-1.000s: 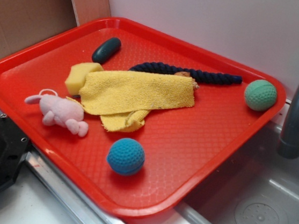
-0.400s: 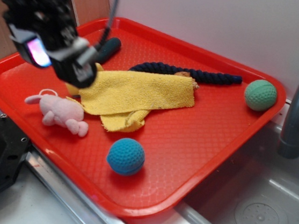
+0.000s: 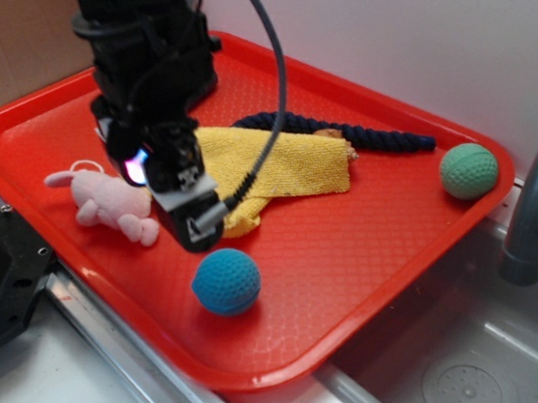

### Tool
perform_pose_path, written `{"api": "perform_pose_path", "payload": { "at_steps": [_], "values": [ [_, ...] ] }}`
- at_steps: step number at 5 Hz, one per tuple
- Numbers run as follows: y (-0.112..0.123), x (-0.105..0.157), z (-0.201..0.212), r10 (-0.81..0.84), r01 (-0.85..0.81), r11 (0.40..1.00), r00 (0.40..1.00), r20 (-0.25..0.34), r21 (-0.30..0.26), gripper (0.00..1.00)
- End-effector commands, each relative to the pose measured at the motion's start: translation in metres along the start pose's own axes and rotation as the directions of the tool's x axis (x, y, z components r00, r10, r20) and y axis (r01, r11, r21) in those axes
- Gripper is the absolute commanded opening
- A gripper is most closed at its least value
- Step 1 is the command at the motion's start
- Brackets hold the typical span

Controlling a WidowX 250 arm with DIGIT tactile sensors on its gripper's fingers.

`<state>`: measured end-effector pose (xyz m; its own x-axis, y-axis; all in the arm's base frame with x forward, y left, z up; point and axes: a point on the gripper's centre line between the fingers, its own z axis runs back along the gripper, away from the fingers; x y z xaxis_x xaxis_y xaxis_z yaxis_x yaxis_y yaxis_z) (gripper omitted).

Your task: Grab the blue ball.

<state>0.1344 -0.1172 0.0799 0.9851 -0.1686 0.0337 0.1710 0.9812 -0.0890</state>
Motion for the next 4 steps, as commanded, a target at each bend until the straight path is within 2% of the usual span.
{"api": "perform_pose_path", "payload": {
  "at_steps": [1,2,3,4],
  "values": [
    [-0.016,0.019,-0.035,-0.267,0.267,0.961,0.964,0.017,-0.070,1.00],
    [-0.023,0.021,-0.047,-0.383,0.384,0.920,0.924,0.026,-0.075,1.00],
    [-0.022,0.023,-0.048,-0.434,0.435,0.893,0.900,0.036,-0.117,1.00],
    [-0.024,0.021,-0.043,-0.494,0.495,0.860,0.869,0.034,-0.122,1.00]
  ]
}}
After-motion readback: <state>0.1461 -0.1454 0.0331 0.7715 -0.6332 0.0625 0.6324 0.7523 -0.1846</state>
